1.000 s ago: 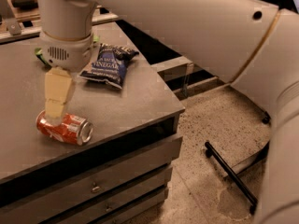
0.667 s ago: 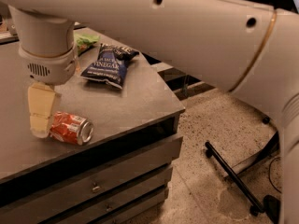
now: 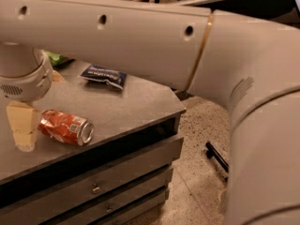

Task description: Place coke can upright

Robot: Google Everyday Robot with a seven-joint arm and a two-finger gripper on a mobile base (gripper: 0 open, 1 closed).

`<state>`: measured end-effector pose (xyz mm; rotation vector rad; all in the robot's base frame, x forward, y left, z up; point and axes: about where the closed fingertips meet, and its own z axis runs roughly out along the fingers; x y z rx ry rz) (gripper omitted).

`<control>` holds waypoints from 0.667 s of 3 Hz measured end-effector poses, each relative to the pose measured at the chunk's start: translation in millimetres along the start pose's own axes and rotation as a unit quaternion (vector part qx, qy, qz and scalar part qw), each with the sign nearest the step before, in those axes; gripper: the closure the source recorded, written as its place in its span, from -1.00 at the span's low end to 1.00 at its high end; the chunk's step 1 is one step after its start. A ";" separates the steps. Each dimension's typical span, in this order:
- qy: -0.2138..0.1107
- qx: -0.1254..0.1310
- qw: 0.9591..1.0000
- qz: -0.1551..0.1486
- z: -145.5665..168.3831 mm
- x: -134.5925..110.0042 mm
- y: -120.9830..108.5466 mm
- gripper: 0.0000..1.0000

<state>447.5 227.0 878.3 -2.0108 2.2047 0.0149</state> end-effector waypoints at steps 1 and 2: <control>0.022 -0.001 1.000 0.018 16.4 -3.1 1.3 -1.00; 0.037 0.001 0.998 0.052 31.0 -1.0 4.4 -1.00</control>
Offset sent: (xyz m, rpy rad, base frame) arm -0.0053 -0.0002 -0.0521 -0.1045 0.0330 -0.2243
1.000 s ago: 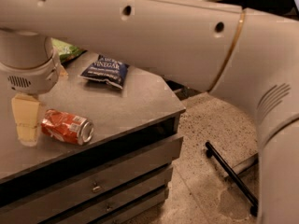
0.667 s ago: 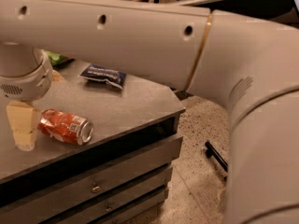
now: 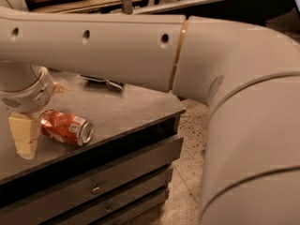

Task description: Place coke can upright

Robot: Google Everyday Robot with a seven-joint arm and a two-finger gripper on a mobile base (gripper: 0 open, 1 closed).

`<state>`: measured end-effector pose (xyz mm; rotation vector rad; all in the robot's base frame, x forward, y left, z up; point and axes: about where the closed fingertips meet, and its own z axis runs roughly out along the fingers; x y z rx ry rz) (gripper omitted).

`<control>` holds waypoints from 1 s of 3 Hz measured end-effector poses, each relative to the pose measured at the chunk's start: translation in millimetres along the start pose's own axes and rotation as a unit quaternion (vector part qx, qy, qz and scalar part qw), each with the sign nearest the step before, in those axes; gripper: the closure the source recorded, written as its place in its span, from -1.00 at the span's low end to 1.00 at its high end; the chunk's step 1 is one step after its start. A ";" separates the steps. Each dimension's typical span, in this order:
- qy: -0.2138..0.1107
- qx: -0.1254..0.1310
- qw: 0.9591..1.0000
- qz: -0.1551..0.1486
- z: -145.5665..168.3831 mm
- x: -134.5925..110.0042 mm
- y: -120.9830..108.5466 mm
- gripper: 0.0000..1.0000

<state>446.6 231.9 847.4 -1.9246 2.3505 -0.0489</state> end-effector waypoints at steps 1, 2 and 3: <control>0.006 -0.003 1.000 0.029 13.1 2.7 1.7 -1.00; 0.010 -0.006 0.999 0.039 21.1 -0.1 3.4 -0.58; 0.010 -0.011 0.999 0.038 21.7 -3.3 3.4 -0.11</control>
Offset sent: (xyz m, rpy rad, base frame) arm -0.0014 0.0031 -0.0264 -0.0195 0.0282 -0.0945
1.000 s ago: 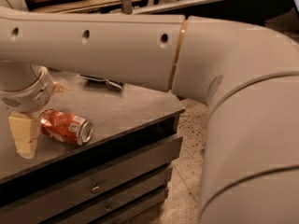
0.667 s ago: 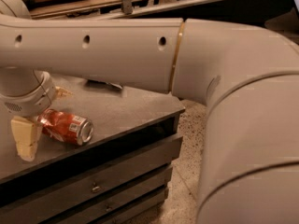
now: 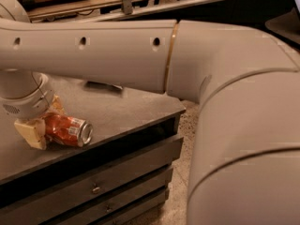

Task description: Place coke can upright

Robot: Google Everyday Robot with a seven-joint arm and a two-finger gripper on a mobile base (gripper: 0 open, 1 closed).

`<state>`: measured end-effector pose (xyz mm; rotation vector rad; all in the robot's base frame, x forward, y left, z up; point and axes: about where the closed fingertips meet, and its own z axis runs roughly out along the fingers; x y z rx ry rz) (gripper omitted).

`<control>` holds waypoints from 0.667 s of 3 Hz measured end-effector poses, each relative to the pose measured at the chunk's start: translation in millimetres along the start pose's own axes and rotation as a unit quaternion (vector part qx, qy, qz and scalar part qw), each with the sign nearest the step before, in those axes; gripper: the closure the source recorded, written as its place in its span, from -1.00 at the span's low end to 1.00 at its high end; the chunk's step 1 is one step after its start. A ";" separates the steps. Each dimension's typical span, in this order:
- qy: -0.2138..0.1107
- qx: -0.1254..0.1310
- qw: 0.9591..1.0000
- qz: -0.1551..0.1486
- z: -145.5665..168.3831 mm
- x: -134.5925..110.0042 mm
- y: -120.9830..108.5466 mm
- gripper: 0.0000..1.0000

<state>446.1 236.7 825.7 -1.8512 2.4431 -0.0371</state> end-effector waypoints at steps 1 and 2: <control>-0.006 -0.012 1.000 -0.021 -3.0 -3.6 0.3 0.35; -0.034 -0.029 0.997 -0.056 -20.8 -3.2 -9.5 0.79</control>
Offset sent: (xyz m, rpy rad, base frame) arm 0.0193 -0.0096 0.0519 0.1437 0.0536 0.3580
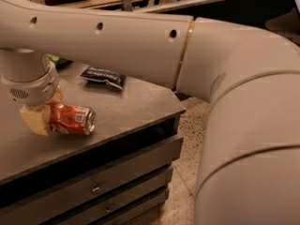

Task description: Place coke can upright

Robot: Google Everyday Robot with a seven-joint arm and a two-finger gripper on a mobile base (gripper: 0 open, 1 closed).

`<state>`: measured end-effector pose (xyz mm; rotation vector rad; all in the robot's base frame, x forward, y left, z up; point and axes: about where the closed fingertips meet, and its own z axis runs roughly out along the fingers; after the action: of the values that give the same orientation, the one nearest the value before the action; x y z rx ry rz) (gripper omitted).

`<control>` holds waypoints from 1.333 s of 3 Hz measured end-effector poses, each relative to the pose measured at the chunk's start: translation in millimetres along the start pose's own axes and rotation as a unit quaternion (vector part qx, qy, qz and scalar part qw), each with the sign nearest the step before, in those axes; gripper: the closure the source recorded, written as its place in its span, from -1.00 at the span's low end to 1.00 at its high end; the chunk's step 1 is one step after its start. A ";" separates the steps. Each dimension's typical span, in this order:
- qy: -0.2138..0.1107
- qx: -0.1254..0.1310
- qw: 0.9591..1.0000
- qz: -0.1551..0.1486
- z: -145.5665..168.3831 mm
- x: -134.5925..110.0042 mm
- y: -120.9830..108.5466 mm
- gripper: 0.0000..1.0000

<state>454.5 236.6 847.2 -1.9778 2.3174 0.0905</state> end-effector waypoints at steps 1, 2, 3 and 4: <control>-0.046 -0.008 0.997 -0.054 -44.9 10.6 -11.2 1.00; -0.053 -0.004 0.994 -0.096 -48.0 7.3 -11.5 1.00; -0.053 -0.003 0.994 -0.096 -47.4 7.2 -11.3 1.00; -0.076 0.028 0.992 -0.094 -57.6 16.6 -17.0 1.00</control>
Offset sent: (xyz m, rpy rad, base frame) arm 0.0068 -0.0139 0.0363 0.0759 -0.0076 0.0901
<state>466.8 211.6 903.0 -2.0726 2.0095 0.1548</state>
